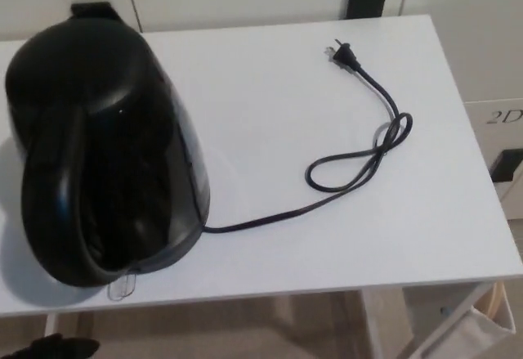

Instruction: The robot walk towards a table in front and click the button on the base of the boilling pot using its left middle finger

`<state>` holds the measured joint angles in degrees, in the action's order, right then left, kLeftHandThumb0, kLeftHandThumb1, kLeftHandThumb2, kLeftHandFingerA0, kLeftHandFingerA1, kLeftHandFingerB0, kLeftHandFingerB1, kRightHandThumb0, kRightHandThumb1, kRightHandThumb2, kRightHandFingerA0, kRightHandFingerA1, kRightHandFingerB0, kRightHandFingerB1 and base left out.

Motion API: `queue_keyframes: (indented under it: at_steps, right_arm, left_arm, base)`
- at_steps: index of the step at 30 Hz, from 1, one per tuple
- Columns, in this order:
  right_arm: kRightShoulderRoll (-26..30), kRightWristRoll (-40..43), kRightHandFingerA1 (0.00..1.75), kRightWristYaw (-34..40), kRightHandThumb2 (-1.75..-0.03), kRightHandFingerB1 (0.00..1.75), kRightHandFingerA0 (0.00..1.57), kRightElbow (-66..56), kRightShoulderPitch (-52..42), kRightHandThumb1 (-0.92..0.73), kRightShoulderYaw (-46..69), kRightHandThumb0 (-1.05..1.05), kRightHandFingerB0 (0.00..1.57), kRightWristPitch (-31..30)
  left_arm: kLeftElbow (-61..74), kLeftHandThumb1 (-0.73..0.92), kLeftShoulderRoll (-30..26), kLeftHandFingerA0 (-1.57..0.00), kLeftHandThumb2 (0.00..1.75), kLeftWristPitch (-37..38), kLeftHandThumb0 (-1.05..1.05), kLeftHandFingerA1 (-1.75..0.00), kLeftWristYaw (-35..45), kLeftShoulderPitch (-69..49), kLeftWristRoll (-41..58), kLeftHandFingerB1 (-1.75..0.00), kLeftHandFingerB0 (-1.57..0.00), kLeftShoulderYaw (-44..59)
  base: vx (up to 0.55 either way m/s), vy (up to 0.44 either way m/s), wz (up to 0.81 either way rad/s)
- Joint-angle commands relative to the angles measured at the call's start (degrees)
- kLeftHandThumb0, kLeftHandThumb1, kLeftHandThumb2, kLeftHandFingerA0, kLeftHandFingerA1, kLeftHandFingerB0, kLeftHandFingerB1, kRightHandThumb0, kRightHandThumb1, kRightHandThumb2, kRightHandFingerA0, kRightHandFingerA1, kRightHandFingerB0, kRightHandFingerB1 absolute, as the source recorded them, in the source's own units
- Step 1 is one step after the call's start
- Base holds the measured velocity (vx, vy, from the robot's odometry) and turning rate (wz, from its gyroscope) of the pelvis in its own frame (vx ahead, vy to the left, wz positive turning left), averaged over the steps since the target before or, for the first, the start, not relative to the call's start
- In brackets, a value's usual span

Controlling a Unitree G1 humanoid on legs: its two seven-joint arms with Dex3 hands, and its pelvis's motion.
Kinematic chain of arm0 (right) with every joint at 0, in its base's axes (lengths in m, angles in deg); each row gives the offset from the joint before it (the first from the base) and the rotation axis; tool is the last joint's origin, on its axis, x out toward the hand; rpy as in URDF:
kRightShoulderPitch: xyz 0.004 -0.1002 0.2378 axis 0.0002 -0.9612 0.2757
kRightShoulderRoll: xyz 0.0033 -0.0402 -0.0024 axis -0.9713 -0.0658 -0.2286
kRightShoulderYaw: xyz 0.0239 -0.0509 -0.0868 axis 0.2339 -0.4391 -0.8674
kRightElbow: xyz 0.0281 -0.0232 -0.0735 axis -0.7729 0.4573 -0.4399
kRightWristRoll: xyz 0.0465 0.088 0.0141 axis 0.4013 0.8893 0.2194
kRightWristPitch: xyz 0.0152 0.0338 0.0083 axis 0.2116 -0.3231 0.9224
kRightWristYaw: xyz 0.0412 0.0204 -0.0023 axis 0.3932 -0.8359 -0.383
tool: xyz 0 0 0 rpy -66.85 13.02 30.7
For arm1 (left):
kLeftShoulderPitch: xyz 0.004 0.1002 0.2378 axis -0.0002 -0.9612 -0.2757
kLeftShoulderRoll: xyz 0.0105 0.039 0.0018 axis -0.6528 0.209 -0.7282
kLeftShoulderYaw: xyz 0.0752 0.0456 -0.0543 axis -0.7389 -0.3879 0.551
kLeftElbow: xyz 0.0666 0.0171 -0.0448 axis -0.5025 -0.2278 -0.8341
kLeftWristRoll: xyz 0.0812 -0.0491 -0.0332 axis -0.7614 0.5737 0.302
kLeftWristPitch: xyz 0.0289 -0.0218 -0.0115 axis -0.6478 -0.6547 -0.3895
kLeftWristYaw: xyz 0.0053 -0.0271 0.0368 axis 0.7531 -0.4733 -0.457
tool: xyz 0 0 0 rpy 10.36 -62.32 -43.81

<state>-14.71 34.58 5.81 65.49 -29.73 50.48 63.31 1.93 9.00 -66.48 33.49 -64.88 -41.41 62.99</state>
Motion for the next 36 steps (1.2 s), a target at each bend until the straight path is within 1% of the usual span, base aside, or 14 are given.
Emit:
queue_keyframes:
  at_steps: [1, 2, 3, 8, 9, 13, 16, 17, 18, 21, 24, 28, 30, 36]
  right_arm:
    - [0.59, -0.62, 0.51, 0.45, -0.60, 0.45, 0.63, 0.06, -0.33, -0.67, -0.23, -0.33, 0.52, -1.08]
    - [0.65, -0.73, 0.51, 0.52, -0.60, 0.45, 0.63, 0.05, -0.32, -0.67, -0.27, -0.33, 0.52, -1.12]
    - [0.89, -0.65, 0.51, 0.44, -0.60, 0.45, 0.63, 0.42, 0.10, -0.68, -0.13, -0.33, 0.52, -0.83]
    - [0.90, -0.04, 0.52, 0.23, -0.60, 0.46, 0.64, 1.43, -0.46, -0.67, 0.12, -0.34, 0.52, 0.33]
    - [0.71, -0.12, 0.52, 0.56, -0.59, 0.46, 0.64, 1.41, -0.46, -0.67, 0.11, -0.33, 0.52, 0.21]
    - [0.59, 0.03, 0.52, 0.49, -0.59, 0.45, 0.65, 1.30, -1.36, -0.67, 0.13, -0.32, 0.52, 0.17]
    - [0.51, 0.26, 0.53, 0.17, -0.60, 0.46, 0.64, 1.02, -1.68, -0.68, 0.15, -0.32, 0.51, -0.02]
    - [0.49, 0.21, 0.53, 0.17, -0.60, 0.46, 0.64, 1.15, -0.80, -0.68, 0.15, -0.32, 0.51, -0.17]
    - [0.40, 0.28, 0.53, 0.20, -0.60, 0.46, 0.64, 1.55, -0.31, -0.67, 0.22, -0.31, 0.51, -0.12]
    - [0.46, 0.52, 0.54, 0.23, -0.60, 0.47, 0.64, 1.99, -0.62, -0.68, 0.47, -0.30, 0.52, 0.42]
    - [0.15, 0.82, 0.53, 0.26, -0.59, 0.46, 0.64, 3.01, 0.24, -0.67, 0.82, -0.32, 0.52, 0.22]
    - [-0.27, 0.79, 0.53, 0.34, -0.60, 0.46, 0.64, 3.56, -1.68, -0.67, 0.82, -0.32, 0.52, 0.93]
    - [-0.33, 0.58, 0.52, 0.54, -0.60, 0.45, 0.63, 3.27, -1.71, -0.67, 0.74, -0.32, 0.52, 0.34]
    - [-0.58, 1.25, 0.54, 0.00, -0.60, 0.47, 0.64, 5.01, 0.42, -0.68, 1.00, -0.31, 0.52, 1.85]
  left_arm:
    - [-0.31, 0.49, -1.30, -0.68, 0.79, -0.73, -0.54, -0.55, 0.84, -0.30, -1.03, -0.49, -0.46, -0.54]
    - [-0.25, 0.49, -1.40, -0.68, 0.79, -0.76, -0.54, -0.55, 1.05, -0.32, -1.06, -0.49, -0.46, -0.69]
    - [-0.08, 0.58, -1.39, -0.74, 0.59, -1.02, -0.49, -0.42, 1.42, 0.01, -1.21, -0.36, -0.50, -1.17]
    - [1.61, 0.58, -2.61, -0.70, 0.58, -1.11, -0.52, -0.41, 3.88, -1.34, -2.00, -0.35, -0.46, -3.91]
    - [1.99, 0.49, -3.08, -0.62, 0.82, -0.90, -0.60, -0.54, 4.04, -1.44, -2.99, -0.46, -0.39, -5.02]
    - [2.83, 0.48, -3.48, -0.61, 0.82, -0.51, -0.62, -0.53, 4.84, -2.71, -3.36, -0.46, -0.40, -7.02]
    - [6.36, 0.50, -4.65, -0.54, 0.84, 0.93, -0.64, -0.52, 6.48, -5.49, -4.51, -0.45, -0.36, -9.66]
    - [7.97, 0.59, -4.93, -0.60, 0.59, 0.05, -0.60, -0.39, 7.50, -5.65, -4.00, -0.34, -0.43, -10.26]
    - [10.73, 0.59, -5.27, -0.56, 0.59, 0.26, -0.57, -0.37, 9.27, -7.40, -2.78, -0.33, -0.39, -11.05]
    - [14.41, 0.61, -6.25, -0.52, 0.59, 1.55, -0.59, -0.36, 9.70, -10.17, -3.70, -0.33, -0.38, -13.19]
    - [16.51, 0.64, -6.96, -0.52, 0.60, 4.97, -0.62, -0.36, 8.63, -12.01, -6.43, -0.32, -0.37, -15.93]
    - [18.07, 0.64, -7.73, -0.50, 0.60, 6.85, -0.62, -0.36, 7.91, -15.04, -7.75, -0.32, -0.36, -17.91]
    - [18.21, 0.64, -8.08, -0.51, 0.60, 6.88, -0.61, -0.36, 7.70, -14.85, -8.17, -0.32, -0.36, -18.22]
    - [16.75, 0.65, -7.75, -0.49, 0.60, 5.02, -0.59, -0.35, 7.60, -11.34, -5.48, -0.32, -0.36, -15.01]
  base:
    - [-0.02, 0.143, -0.15]
    - [-0.06, 0.169, -0.09]
    - [-0.08, 0.202, -0.03]
    - [-0.11, 0.288, 0.05]
    - [-0.13, 0.295, 0.02]
    - [-0.20, 0.119, 0.03]
    - [-0.21, 0.027, -0.11]
    - [-0.22, -0.032, -0.10]
    - [-0.18, -0.071, -0.03]
    - [-0.17, -0.147, -0.03]
    - [-0.34, -0.063, -0.25]
    - [-0.05, -0.048, 0.00]
    - [0.00, 0.000, 0.00]
    - [-0.03, 0.161, -0.06]
